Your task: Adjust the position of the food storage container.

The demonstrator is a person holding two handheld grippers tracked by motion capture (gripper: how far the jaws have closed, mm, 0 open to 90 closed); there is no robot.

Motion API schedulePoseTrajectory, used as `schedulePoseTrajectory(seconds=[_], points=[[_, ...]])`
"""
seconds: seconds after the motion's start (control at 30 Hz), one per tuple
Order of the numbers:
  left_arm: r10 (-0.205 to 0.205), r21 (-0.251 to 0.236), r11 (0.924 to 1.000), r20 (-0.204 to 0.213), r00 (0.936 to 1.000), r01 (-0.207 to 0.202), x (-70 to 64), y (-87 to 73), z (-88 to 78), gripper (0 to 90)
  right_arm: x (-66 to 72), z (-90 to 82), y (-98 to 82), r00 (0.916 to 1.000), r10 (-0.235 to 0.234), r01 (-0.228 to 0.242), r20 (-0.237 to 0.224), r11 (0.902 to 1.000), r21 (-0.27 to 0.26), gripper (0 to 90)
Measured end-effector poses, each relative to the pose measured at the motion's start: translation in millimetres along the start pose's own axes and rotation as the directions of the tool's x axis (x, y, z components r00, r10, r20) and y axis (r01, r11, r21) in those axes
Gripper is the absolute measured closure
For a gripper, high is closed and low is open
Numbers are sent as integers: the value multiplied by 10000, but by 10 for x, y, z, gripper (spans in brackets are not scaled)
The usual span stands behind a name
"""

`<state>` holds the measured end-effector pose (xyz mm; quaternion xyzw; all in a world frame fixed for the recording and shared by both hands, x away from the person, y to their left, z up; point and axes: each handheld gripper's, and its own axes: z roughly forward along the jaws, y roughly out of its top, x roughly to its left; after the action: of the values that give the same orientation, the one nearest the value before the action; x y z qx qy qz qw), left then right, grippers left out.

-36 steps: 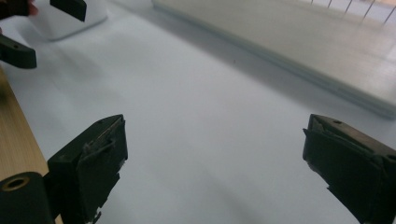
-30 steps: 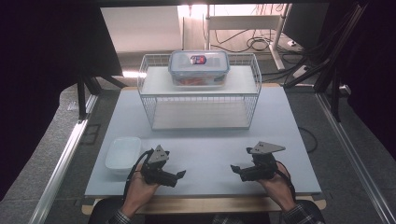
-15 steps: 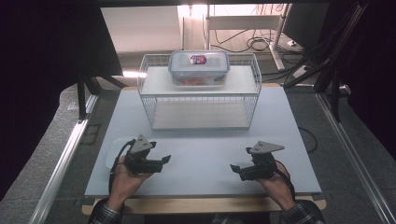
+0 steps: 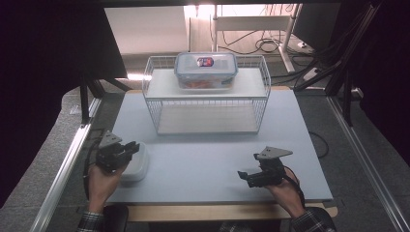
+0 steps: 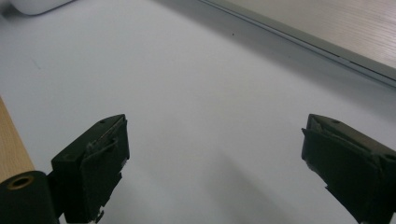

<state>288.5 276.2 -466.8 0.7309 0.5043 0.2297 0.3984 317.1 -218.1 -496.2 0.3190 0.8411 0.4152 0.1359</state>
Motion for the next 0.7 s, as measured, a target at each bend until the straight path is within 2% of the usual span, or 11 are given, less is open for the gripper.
schedulePoseTrajectory(seconds=[0.13,0.2,0.3,0.4,0.47,0.57,0.7], points=[[-405,3,9992,-516,9978,406,200,-78,-77,896,5,14,-2,10000,-25,25,-35,10000,66,80],[-705,-55,9975,-716,9949,703,299,-124,-125,900,5,15,-2,10000,-29,30,-44,9999,100,81],[-1047,-116,9945,-1062,9888,1041,423,-196,-199,900,4,22,-7,10000,-35,36,-45,9999,157,84],[-1295,79,9912,-1455,9809,1320,520,-284,-226,900,1,25,-8,10000,-14,15,-42,9998,179,85],[-1477,294,9876,-1549,9768,1540,574,-349,-211,900,2,25,-8,10000,-22,22,-27,9998,191,85],[-1527,663,9838,-1787,9720,1667,641,-421,-149,900,3,28,-9,10000,-23,24,-31,9997,224,86],[-1765,1080,9748,-1608,9711,1951,699,-493,-56,900,10,30,-11,10000,-50,51,-34,9995,314,87]])
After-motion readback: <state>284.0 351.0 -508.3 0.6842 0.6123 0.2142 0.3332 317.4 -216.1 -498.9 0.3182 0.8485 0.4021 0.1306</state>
